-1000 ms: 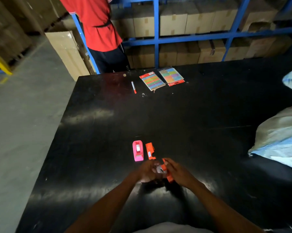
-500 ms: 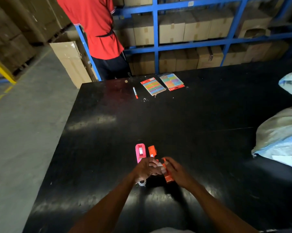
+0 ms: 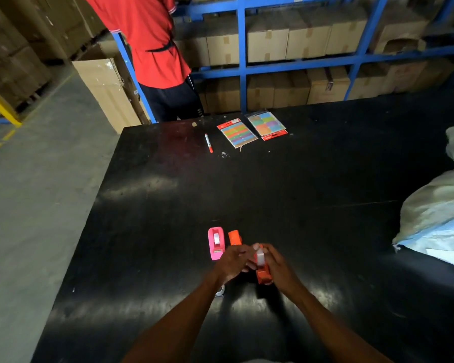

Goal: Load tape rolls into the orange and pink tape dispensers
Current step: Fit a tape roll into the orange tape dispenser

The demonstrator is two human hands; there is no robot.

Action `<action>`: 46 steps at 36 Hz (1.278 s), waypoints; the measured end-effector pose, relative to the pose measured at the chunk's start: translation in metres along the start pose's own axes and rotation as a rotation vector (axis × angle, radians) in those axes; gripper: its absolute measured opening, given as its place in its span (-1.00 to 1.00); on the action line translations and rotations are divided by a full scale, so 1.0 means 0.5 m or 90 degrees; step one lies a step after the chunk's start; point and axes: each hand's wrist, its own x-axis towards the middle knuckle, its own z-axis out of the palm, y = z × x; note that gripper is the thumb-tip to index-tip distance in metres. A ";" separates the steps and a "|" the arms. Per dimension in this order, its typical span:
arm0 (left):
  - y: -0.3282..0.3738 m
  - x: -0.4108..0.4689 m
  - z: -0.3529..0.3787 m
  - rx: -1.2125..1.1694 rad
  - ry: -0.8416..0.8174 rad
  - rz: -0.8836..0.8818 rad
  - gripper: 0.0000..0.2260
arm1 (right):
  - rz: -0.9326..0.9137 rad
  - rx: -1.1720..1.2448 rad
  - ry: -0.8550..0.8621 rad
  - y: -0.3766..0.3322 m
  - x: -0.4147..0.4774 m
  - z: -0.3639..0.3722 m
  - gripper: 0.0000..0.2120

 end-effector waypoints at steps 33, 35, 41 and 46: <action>-0.028 0.243 -0.011 0.112 0.077 -0.002 -0.79 | 0.110 -0.018 0.104 0.030 0.191 -0.053 -0.78; -0.021 0.235 -0.019 -0.010 0.021 -0.040 -0.88 | 0.114 -0.037 0.101 0.026 0.194 -0.057 -0.76; 0.015 0.193 -0.037 -0.176 -0.031 -0.091 -0.87 | 0.092 -0.092 0.079 0.004 0.184 -0.062 -0.68; 0.029 0.154 -0.050 -0.196 -0.039 -0.072 -0.82 | 0.049 -0.083 0.080 -0.022 0.161 -0.057 -0.74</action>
